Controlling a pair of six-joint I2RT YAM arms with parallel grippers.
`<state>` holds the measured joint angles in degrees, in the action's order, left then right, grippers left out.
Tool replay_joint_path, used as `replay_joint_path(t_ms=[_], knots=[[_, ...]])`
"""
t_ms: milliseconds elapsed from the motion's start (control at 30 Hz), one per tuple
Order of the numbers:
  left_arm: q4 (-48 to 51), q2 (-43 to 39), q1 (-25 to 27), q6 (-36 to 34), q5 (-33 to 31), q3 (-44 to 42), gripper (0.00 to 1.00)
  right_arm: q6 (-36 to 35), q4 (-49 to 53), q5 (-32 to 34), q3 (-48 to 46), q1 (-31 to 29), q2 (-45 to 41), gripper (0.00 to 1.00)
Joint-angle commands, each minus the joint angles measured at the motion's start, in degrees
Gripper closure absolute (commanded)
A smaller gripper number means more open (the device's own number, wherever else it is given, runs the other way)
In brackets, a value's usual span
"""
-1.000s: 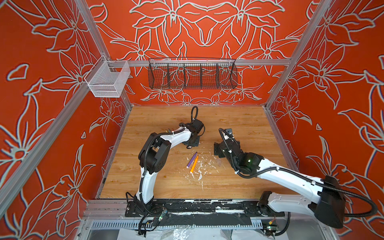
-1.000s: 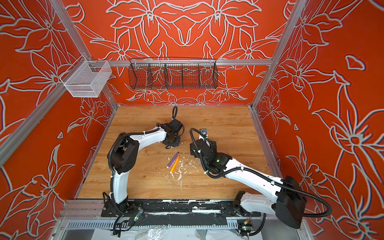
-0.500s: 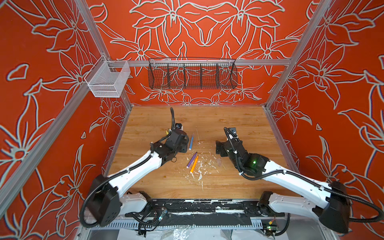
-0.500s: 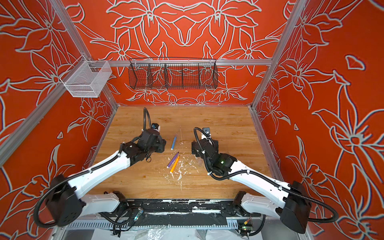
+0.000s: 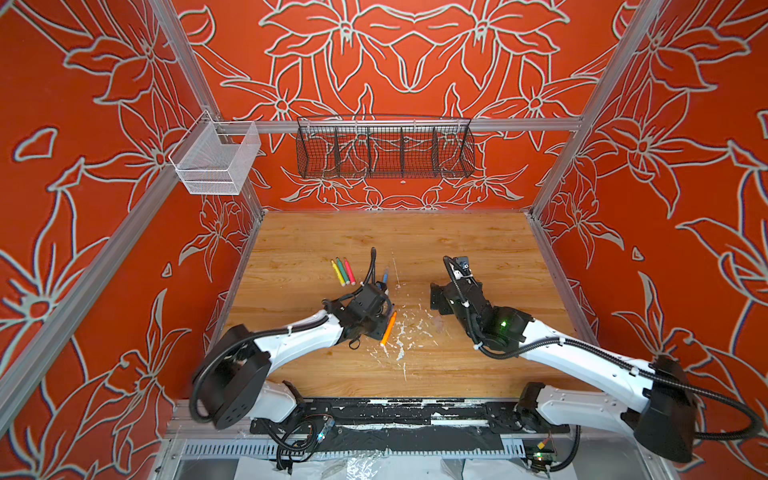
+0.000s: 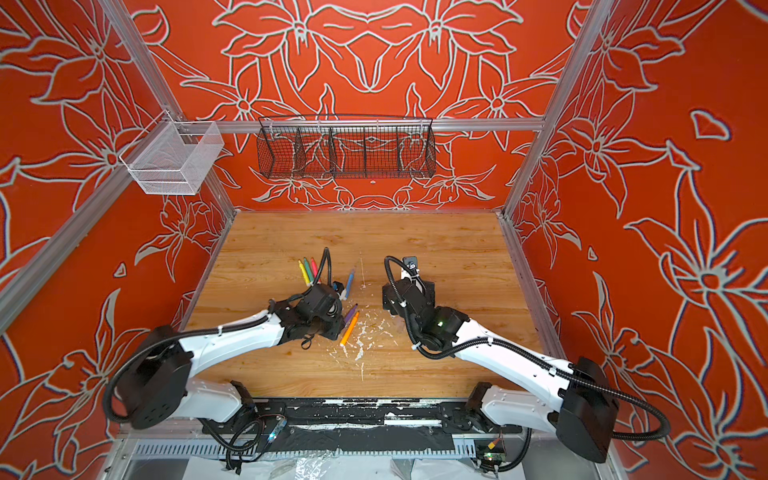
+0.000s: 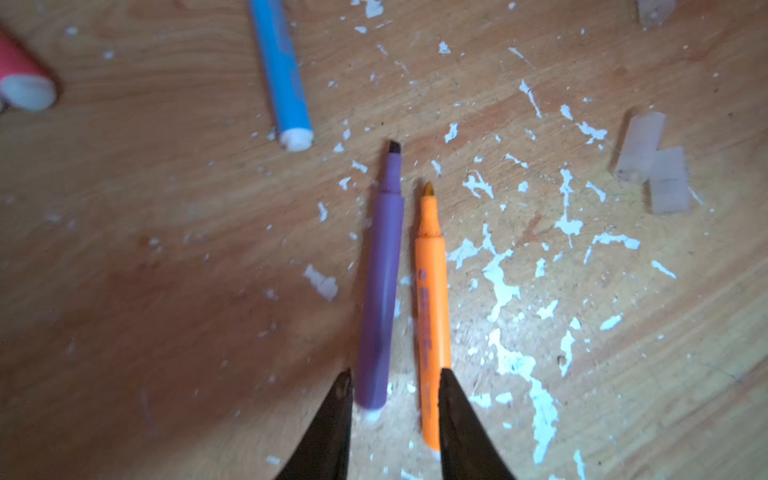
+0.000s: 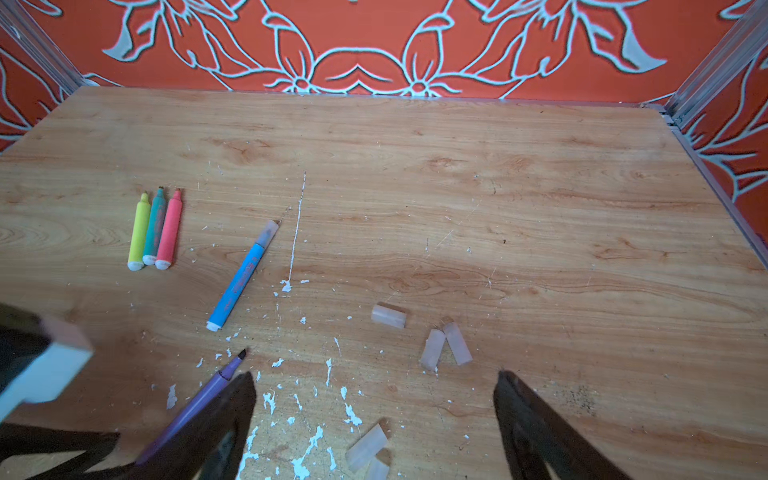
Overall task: Insert the pens into the pen caps
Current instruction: 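Move the left gripper down over the orange marker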
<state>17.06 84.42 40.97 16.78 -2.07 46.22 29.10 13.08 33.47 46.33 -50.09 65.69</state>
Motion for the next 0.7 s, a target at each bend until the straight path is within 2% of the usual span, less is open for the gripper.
replay_joint_path(t_ms=[0, 100, 200, 433, 667], knots=[[6.8, 6.7, 2.0, -0.8, -1.9, 6.6, 0.68, 1.3, 1.0, -0.7, 1.5, 0.3, 0.9, 0.10], [11.4, 12.1, 3.3, -0.3, -7.0, 10.5, 0.72, 1.2, 0.8, -0.3, 1.3, 0.3, 0.5, 0.09], [13.3, 14.5, 3.4, 0.5, -9.1, 12.4, 0.72, 1.3, 0.7, -1.4, 1.1, 0.3, 0.2, 0.09], [12.3, 13.3, 3.4, 0.3, -8.8, 11.3, 0.66, 1.3, 0.8, -0.8, 0.9, 0.3, -0.7, 0.09], [11.0, 13.1, 3.4, -0.9, -4.7, 11.2, 0.65, 1.6, 1.2, -1.6, 1.2, 0.3, -0.2, 0.09]])
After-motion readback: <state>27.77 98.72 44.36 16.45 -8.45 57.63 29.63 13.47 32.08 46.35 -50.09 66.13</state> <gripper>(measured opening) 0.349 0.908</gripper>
